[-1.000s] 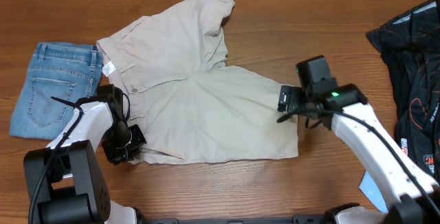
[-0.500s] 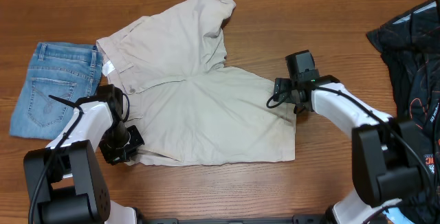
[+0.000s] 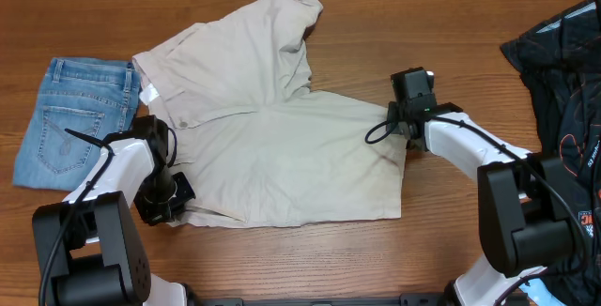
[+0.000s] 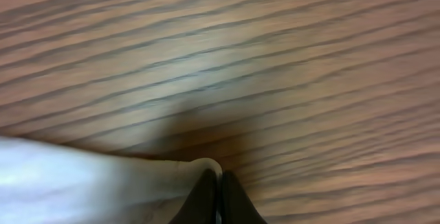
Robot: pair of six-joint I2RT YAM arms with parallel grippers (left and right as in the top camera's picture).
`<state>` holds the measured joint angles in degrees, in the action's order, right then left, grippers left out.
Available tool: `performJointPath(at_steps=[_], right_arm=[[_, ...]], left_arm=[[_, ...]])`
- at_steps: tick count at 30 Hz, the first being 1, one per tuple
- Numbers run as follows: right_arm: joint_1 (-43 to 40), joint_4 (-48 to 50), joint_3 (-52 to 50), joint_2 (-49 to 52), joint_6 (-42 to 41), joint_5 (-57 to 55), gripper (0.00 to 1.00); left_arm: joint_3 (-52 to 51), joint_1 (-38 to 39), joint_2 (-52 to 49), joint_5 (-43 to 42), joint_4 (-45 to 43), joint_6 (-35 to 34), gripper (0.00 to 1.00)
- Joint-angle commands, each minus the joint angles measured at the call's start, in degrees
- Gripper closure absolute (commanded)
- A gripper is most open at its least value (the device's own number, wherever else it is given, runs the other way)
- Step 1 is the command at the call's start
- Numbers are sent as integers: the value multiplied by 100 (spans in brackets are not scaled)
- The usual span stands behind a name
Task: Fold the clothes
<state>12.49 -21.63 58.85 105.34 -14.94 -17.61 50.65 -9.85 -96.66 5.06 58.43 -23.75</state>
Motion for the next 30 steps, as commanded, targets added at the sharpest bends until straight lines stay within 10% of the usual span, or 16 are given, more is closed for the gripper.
performJointPath(at_steps=[1, 7, 16, 19, 24, 30], right_arm=[[-509, 35, 4, 22, -4, -787, 96], [-682, -20, 9, 22, -2, -505, 92], [-542, -769, 9, -24, -50, 313, 55], [-549, -813, 22, -229, -48, 216, 51], [-546, -859, 212, -822, -46, 214, 46], [-542, -824, 466, -1488, 260, 1314, 42]], left_arm=[[94, -68, -17, 686, 24, -273, 96], [94, -63, -17, 697, 74, -313, 96], [184, -68, 35, 713, 157, -372, 95], [444, -59, 125, 691, 323, -369, 83], [1032, -57, 452, 584, 638, -365, 23], [1683, -15, 1023, -278, 463, -39, 19]])
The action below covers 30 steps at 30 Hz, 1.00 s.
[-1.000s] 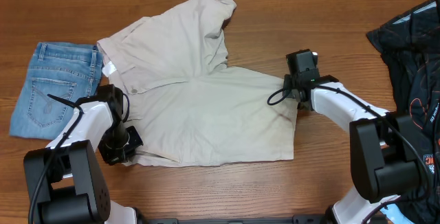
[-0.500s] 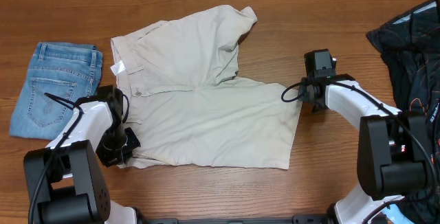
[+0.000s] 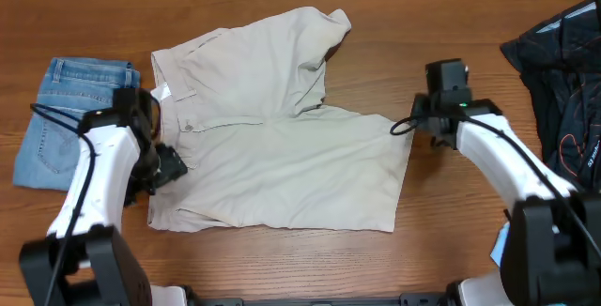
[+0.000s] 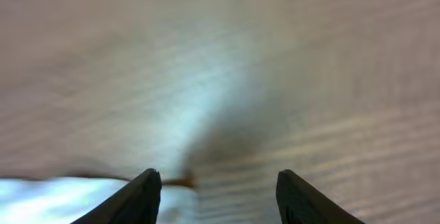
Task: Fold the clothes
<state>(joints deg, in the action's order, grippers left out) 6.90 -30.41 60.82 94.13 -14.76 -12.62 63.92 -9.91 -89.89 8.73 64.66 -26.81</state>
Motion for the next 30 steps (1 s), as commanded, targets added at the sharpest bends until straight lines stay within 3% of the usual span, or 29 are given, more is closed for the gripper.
performJointPath(at_steps=[1, 4, 6, 11, 16, 22, 30], right_arm=[[17, 66, 302, -380, 343, 1152, 42], [17, 74, 350, -367, 586, 2297, 42], [17, 79, 350, -363, 588, 3062, 41], [17, 184, 435, -356, 584, 3794, 36], [17, 11, 925, -122, 584, 4059, 31], [17, -461, 2179, 1165, 584, 4725, 28], [61, 208, 2662, 2483, 581, 4839, 28]], left_arm=[[400, 22, 391, -855, -273, 409, 20], [461, 280, 457, -1576, -1023, 994, 25], [461, 610, 334, -1611, -1602, 1342, 24], [542, 1040, -142, -1587, -2457, 1746, 23], [1377, 1080, -1113, -1587, -2291, 1834, 23], [2881, 1058, -2557, -1460, -1628, 2055, 22], [3193, 1014, -3348, -841, -1620, 1709, 21]])
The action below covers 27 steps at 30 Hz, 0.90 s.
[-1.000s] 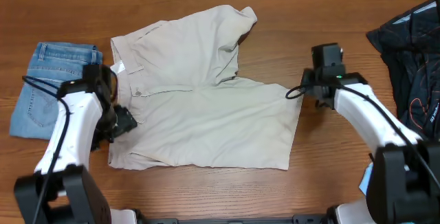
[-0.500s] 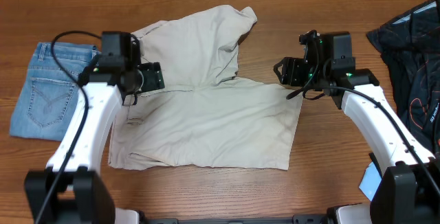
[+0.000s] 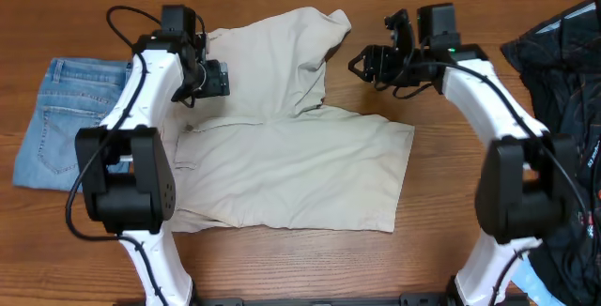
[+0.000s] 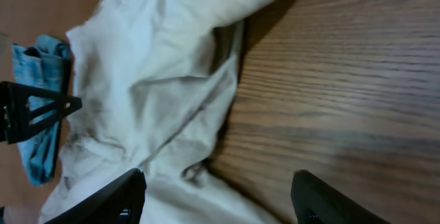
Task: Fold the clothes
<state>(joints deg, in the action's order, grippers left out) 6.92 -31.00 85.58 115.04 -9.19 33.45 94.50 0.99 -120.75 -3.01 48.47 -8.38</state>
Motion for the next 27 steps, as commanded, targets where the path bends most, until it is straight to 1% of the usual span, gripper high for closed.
performJointPath(at_steps=[1, 6, 8, 11, 18, 22, 24, 27], right_arm=[[85, 374, 186, 501, 24, 240, 28], [278, 981, 186, 973, 24, 258, 29], [356, 1222, 188, 1119, -4, 105, 29], [448, 1523, 188, 1325, -306, -326, 29], [616, 2481, 188, 1812, -601, -339, 29], [739, 2763, 188, 1888, -608, -437, 29], [798, 2820, 190, 1893, -608, -511, 30], [905, 2815, 188, 1904, -608, -800, 39]], left_arm=[[136, -92, -286, 308, 4, -160, 21], [133, -107, -365, 299, 79, -195, 21], [133, -105, -365, 299, 101, -195, 21], [133, -96, -365, 295, 162, -197, 21], [133, -85, -365, 188, 260, -197, 21], [133, -79, -365, 188, 262, -197, 21], [133, -79, -365, 188, 264, -197, 21], [133, -74, -365, 188, 271, -197, 20]])
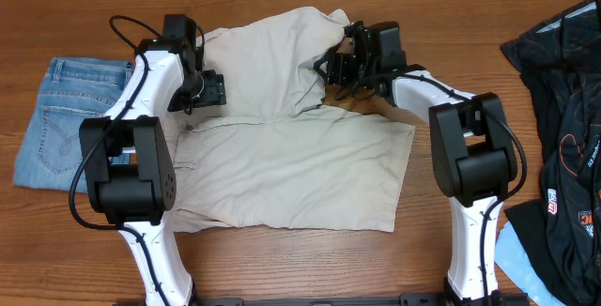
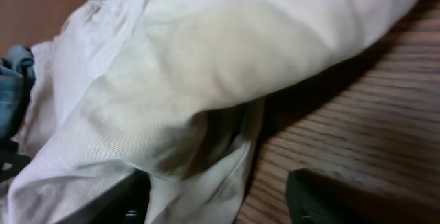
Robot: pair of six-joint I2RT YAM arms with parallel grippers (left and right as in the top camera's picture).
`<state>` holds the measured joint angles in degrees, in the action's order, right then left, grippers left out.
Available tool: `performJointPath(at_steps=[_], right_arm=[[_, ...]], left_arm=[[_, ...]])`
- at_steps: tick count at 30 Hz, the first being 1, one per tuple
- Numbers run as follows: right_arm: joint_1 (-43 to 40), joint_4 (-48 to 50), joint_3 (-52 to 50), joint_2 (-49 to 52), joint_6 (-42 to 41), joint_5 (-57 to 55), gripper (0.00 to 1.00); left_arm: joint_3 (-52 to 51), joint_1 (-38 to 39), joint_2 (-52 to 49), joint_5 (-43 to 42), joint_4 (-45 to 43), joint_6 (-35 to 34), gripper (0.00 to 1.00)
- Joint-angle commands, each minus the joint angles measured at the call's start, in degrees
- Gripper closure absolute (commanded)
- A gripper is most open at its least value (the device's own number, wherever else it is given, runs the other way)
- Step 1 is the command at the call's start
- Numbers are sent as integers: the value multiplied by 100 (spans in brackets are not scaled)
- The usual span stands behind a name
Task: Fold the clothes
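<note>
Beige shorts [image 1: 282, 160] lie spread flat on the wooden table [image 1: 451, 6]. Their far leg [image 1: 291, 48] is bunched up in a fold at the back. My right gripper [image 1: 331, 65] is open at the right edge of that bunched leg. In the right wrist view its fingers [image 2: 330, 196] straddle a hanging fold of the beige cloth [image 2: 240, 52], with the gripper [image 2: 223, 200] low over the wood. My left gripper [image 1: 208, 90] sits on the shorts' waistband at the far left, its jaws looking spread.
Folded blue jeans [image 1: 66, 118] lie at the left, just beyond the left arm. A black garment with print [image 1: 563, 109] is heaped at the right edge. A light blue item [image 1: 521, 259] shows at the front right.
My right gripper has moved left from beside the bunched leg to its edge, and the cloth now lies between its open fingers. The left gripper has barely shifted on the waistband.
Both grippers first held the near half of the shorts at its left and right edges, the right one shut on cloth. Then the right gripper was open and the shorts lay flatter. After that both arms were at the far part of the shorts, where they are now.
</note>
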<state>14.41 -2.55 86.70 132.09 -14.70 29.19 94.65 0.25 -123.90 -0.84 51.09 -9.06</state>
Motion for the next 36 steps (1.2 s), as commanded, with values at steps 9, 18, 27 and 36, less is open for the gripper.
performJointPath(at_steps=[9, 18, 27, 36], right_arm=[[177, -24, 76, 350, -186, -769, 83], [-149, -1158, 81, -326, -188, -2024, 96], [-256, -2940, 81, -1814, -162, -3344, 88], [-350, -3324, 72, -1996, -166, -3814, 71]], left_arm=[[118, 11, -50, -26, -9, -127, 20], [107, 11, -50, -24, 7, -125, 34], [107, 11, -50, -24, -13, -127, 46], [107, 11, -50, -24, -11, -127, 45]])
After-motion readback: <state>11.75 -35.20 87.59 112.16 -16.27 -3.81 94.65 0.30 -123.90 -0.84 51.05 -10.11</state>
